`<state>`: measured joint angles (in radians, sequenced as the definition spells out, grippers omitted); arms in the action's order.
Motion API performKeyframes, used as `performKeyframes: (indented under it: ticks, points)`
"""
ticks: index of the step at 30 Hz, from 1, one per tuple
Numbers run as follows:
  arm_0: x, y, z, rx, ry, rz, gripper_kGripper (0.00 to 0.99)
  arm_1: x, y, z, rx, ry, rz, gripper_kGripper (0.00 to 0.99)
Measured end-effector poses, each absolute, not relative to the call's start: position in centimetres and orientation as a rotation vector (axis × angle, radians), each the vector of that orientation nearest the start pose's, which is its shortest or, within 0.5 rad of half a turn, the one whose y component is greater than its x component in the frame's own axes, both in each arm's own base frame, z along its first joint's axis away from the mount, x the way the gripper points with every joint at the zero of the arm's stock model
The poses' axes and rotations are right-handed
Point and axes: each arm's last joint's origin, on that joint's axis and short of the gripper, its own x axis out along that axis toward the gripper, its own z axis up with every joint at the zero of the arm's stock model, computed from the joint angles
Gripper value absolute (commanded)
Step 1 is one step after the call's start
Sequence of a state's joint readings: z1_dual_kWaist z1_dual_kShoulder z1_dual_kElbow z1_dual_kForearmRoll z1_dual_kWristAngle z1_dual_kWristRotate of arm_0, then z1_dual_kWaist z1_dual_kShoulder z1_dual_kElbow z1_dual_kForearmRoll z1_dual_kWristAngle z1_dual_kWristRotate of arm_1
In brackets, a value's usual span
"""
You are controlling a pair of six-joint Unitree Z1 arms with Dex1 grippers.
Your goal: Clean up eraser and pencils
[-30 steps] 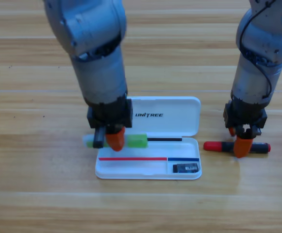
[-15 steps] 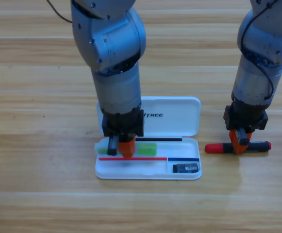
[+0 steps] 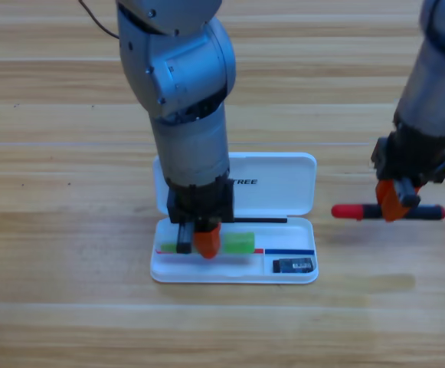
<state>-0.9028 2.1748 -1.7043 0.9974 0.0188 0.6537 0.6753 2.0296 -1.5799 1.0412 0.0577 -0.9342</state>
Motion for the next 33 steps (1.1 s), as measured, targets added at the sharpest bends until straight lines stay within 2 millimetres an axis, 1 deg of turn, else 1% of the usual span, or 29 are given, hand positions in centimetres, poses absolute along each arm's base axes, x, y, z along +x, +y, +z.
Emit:
performKeyframes:
  ticks: [1,3,12,24,25,26,27,28,29,30,33]
  points:
    - [26.68,-33.87,22.5,1.183,1.108,-1.175,0.0,29.64,24.14,26.28,-1.179,1.081,1.256,0.0]
    - [26.53,-33.99,22.49,1.184,1.106,-1.179,0.0,29.32,23.89,27.16,-1.177,1.06,1.249,0.0]
    - [26.41,-34.1,22.43,1.182,1.107,-1.186,0.0,29.2,23.84,27.16,-1.169,1.073,1.247,0.0]
    - [26.52,-34.26,21.72,1.188,1.124,-1.188,0.0,29.12,23.95,27.16,-1.155,1.07,1.262,0.0]
    - [26.52,-34.26,21.72,1.188,1.124,-1.188,0.097,29.1,23.97,27.17,-1.151,1.069,1.267,0.0]
    - [26.52,-34.26,21.72,1.188,1.124,-1.188,0.345,29.08,24.0,27.17,-1.147,1.068,1.271,0.0]
    - [26.52,-34.26,21.72,1.188,1.124,-1.188,0.63,29.05,24.03,27.17,-1.146,1.068,1.272,0.0]
    - [26.52,-34.26,21.72,1.188,1.124,-1.188,0.856,29.01,24.07,27.17,-1.145,1.069,1.272,0.0]
    - [26.52,-34.26,21.72,1.188,1.124,-1.188,0.937,28.97,24.12,27.17,-1.145,1.069,1.272,0.0]
    - [26.52,-34.26,21.72,1.188,1.124,-1.188,0.977,28.93,24.18,27.17,-1.144,1.069,1.272,0.0]
    - [26.52,-34.26,21.72,1.186,1.125,-1.187,0.99,28.81,24.32,27.17,-1.146,1.068,1.274,0.0]
